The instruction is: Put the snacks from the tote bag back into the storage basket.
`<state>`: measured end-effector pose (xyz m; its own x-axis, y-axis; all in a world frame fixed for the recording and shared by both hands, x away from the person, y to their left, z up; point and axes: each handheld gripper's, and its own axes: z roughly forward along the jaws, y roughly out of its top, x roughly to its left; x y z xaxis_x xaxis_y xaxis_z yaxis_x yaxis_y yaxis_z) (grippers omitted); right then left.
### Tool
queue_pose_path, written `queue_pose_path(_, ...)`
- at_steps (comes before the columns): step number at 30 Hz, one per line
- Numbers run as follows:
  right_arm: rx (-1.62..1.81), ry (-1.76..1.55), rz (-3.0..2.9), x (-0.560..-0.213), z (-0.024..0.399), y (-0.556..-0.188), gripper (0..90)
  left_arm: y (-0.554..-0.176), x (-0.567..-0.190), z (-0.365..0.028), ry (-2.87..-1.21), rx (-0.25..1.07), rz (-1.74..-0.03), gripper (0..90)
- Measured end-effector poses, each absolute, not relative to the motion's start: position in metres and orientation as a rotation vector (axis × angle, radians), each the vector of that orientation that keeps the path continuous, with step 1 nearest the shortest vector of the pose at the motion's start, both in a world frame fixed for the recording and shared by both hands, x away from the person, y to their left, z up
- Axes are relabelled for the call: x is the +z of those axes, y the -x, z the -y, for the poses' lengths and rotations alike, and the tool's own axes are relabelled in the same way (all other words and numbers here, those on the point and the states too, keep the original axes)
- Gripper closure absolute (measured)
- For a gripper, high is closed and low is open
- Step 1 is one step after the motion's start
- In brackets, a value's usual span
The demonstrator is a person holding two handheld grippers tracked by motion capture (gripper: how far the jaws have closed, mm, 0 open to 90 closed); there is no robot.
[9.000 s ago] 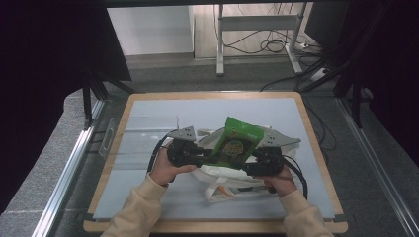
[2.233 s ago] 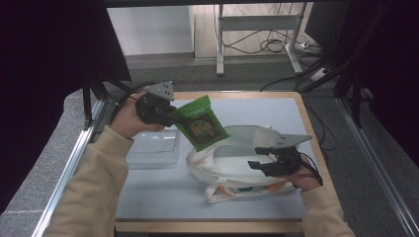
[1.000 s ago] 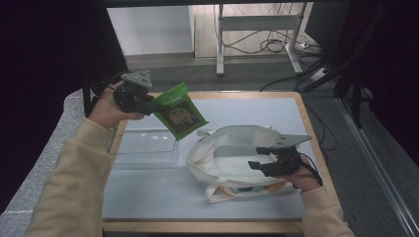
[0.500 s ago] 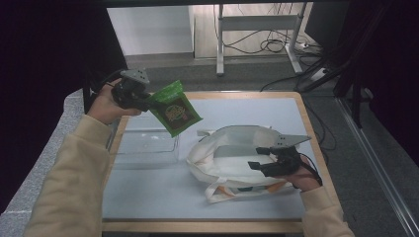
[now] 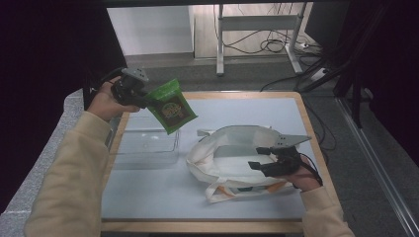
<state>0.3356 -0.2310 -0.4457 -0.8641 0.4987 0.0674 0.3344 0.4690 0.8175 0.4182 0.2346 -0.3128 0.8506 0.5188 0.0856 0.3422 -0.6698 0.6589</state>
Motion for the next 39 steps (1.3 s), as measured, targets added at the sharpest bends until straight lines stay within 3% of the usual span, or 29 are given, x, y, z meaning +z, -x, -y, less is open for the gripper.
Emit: queue_pose_path(39,1.334,-0.734,-2.539,-0.449,0.23,-0.336,35.0,-0.431,-0.336,-0.278,-2.399,0.367,-0.732,78.3)
